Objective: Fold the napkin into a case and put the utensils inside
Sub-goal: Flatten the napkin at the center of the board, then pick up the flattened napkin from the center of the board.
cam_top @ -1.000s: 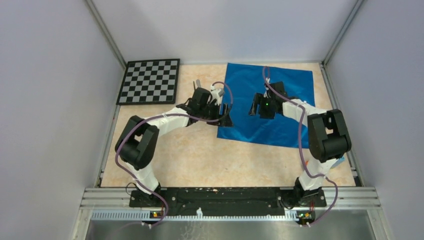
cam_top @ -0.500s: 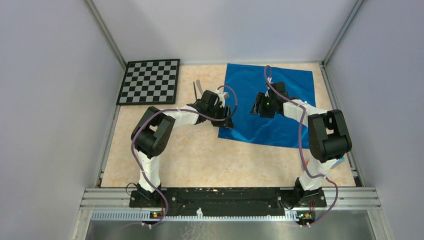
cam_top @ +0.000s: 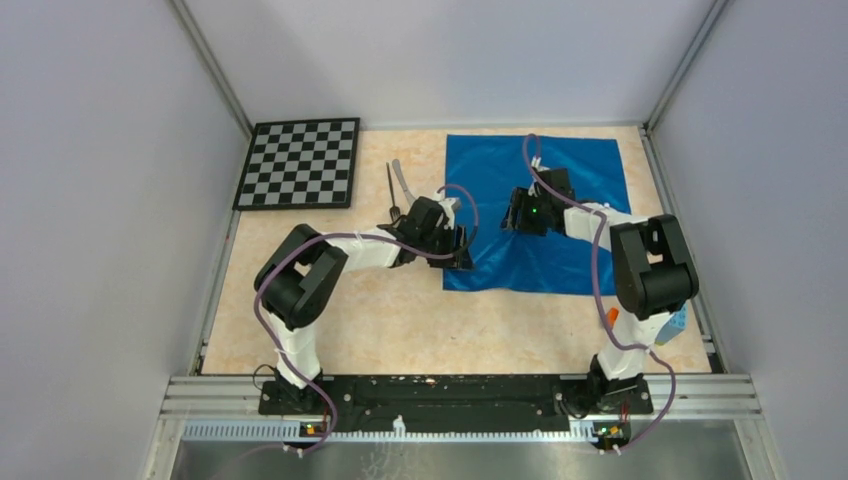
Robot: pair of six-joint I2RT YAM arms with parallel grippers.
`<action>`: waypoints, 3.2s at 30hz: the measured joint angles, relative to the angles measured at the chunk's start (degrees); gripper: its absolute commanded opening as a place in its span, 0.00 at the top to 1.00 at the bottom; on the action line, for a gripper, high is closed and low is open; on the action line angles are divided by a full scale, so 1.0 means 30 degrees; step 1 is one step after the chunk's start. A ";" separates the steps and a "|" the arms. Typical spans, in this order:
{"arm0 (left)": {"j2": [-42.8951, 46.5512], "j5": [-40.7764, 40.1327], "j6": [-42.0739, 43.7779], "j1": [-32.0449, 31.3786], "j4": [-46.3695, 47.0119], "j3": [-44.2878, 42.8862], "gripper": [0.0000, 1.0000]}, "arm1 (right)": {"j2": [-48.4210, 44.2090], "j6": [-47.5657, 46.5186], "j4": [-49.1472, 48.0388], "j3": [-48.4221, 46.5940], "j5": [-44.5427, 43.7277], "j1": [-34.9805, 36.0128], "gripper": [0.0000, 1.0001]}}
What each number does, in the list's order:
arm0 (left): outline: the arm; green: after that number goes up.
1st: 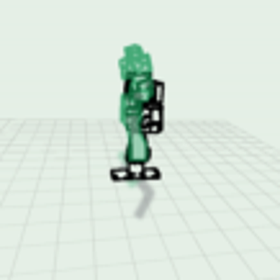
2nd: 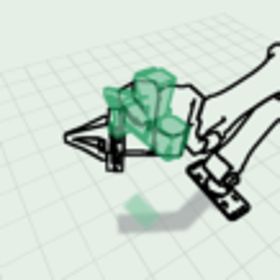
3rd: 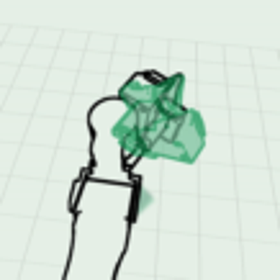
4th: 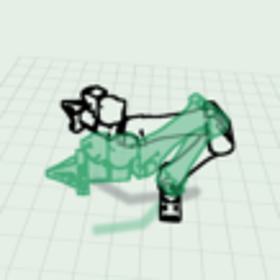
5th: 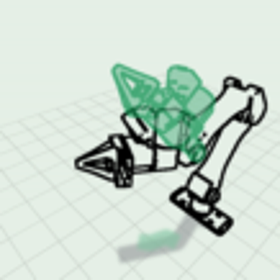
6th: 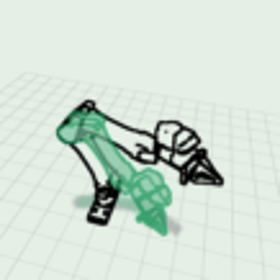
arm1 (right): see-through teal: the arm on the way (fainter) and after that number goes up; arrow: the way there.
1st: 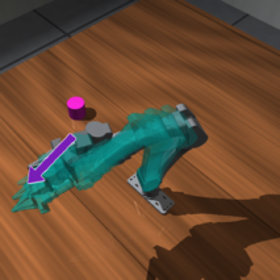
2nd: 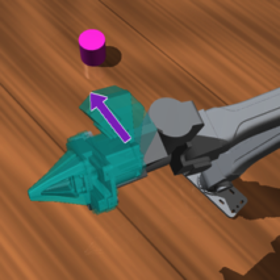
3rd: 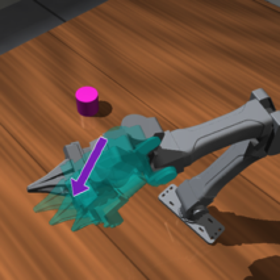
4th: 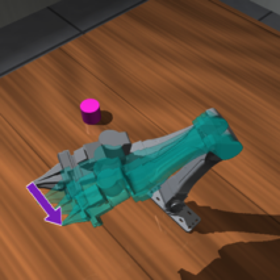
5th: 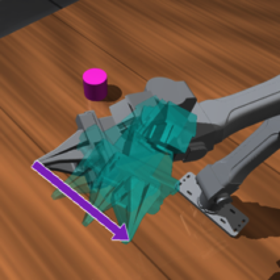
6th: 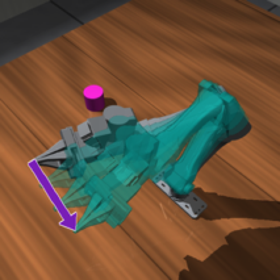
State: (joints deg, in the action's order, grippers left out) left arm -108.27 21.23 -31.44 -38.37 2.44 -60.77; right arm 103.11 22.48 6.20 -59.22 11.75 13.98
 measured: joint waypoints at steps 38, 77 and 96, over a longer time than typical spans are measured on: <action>0.1341 -0.2885 0.1377 0.3861 -0.2601 0.0124 0.31 | -1.1038 0.8422 1.4892 0.6390 -0.6579 -0.4699 0.47; 0.1559 -0.3475 0.1668 0.3483 -0.2361 0.0401 0.30 | -0.8735 1.2998 1.3376 0.6834 -0.7919 -0.3912 0.69; 0.5013 -0.4568 0.0364 0.3322 -0.6958 0.1858 0.11 | -1.2407 1.4236 1.3391 0.8393 -0.9253 -0.2871 1.00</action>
State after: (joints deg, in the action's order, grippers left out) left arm -93.23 7.53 -30.35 -28.40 -18.44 -55.20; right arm 65.89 65.19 46.37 -34.04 -16.01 5.37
